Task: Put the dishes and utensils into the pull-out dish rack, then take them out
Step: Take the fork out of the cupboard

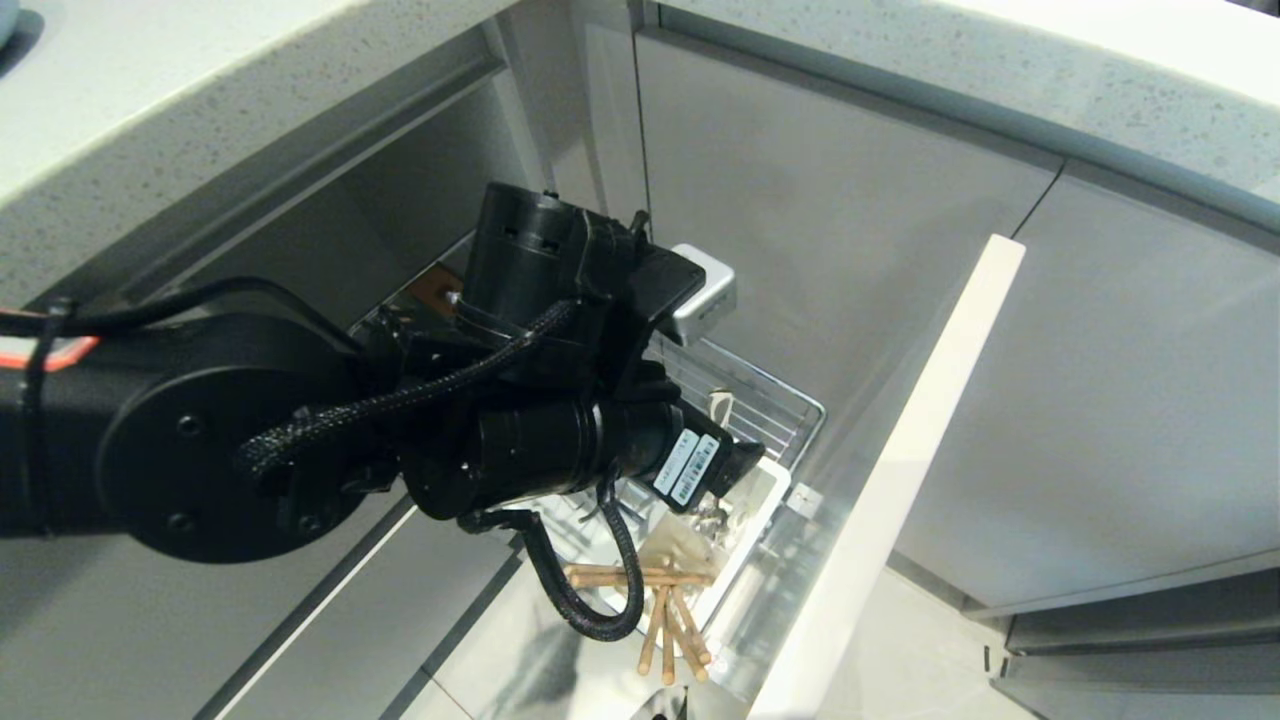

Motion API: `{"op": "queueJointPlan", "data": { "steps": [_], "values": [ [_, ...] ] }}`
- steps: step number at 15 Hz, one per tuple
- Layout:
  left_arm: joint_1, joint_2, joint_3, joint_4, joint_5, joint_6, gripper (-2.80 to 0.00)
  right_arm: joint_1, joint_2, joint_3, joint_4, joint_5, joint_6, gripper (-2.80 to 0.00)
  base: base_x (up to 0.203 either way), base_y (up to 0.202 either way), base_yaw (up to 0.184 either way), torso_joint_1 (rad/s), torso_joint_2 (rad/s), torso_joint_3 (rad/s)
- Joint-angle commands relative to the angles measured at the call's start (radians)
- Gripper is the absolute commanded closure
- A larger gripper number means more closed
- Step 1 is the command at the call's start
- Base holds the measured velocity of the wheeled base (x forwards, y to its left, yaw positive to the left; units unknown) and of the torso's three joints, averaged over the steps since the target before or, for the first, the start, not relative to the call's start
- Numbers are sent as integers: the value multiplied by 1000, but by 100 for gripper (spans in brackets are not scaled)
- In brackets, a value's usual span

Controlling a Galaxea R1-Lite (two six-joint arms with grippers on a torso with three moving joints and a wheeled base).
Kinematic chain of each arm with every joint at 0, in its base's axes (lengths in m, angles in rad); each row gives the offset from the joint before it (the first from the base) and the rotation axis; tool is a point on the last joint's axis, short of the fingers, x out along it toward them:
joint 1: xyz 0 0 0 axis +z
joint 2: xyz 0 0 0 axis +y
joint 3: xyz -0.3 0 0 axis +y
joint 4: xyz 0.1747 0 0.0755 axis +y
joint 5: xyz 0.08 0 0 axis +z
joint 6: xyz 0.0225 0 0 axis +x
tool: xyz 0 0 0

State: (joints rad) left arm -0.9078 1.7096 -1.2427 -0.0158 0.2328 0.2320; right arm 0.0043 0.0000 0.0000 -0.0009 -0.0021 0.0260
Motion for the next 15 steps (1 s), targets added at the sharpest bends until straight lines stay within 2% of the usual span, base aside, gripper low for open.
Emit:
{"op": "queueJointPlan", "data": {
  "steps": [1, 6, 9, 15],
  "values": [
    [29, 9, 34, -35, 2, 61, -280, 0, 0, 2, -1, -1, 0, 0, 0, 0, 0, 0, 0, 0],
    [36, 18, 49, -68, -8, 82, -280, 0, 0, 2, -1, 1, 0, 0, 0, 0, 0, 0, 0, 0],
    [36, 73, 66, -210, -40, 87, -280, 0, 0, 2, -1, 0, 0, 0, 0, 0, 0, 0, 0, 0],
    [33, 120, 69, -250, -41, 87, -280, 0, 0, 0, 0, 0, 0, 0, 0, 0, 0, 0, 0, 0]
  ]
}}
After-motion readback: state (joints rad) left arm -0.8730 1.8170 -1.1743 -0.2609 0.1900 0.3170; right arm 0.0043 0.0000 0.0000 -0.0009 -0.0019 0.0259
